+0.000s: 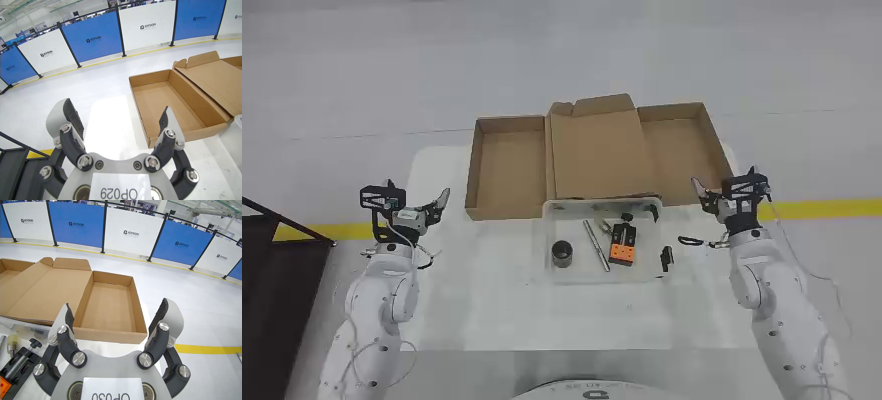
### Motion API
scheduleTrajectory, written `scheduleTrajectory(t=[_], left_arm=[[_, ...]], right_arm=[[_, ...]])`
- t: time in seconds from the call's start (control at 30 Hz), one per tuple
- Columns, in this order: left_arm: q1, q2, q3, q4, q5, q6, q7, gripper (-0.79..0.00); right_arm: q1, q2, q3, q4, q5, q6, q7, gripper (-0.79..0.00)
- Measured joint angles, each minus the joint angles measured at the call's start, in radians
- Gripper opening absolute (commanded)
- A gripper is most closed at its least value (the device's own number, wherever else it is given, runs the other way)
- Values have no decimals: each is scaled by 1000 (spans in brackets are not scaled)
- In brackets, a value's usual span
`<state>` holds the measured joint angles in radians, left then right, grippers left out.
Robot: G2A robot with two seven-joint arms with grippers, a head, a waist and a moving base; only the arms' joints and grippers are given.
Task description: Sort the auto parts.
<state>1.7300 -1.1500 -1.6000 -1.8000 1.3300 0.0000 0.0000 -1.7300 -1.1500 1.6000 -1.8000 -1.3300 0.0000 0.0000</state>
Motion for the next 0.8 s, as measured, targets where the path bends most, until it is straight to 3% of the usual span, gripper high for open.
scheduleTrajectory(t=[0.27,0.43,0.73,0.8], left_arm=[[0,0,0,0,0,0,0,0],[0,0,0,0,0,0,0,0],[0,0,0,0,0,0,0,0],[0,0,0,0,0,0,0,0]], right_arm=[[12,1,-16,-17,-47,-8,18,0],[47,2,-61,-69,-116,-92,92,0],[52,3,-62,-78,-122,-103,103,0],[64,5,-83,-89,-141,-156,121,0]])
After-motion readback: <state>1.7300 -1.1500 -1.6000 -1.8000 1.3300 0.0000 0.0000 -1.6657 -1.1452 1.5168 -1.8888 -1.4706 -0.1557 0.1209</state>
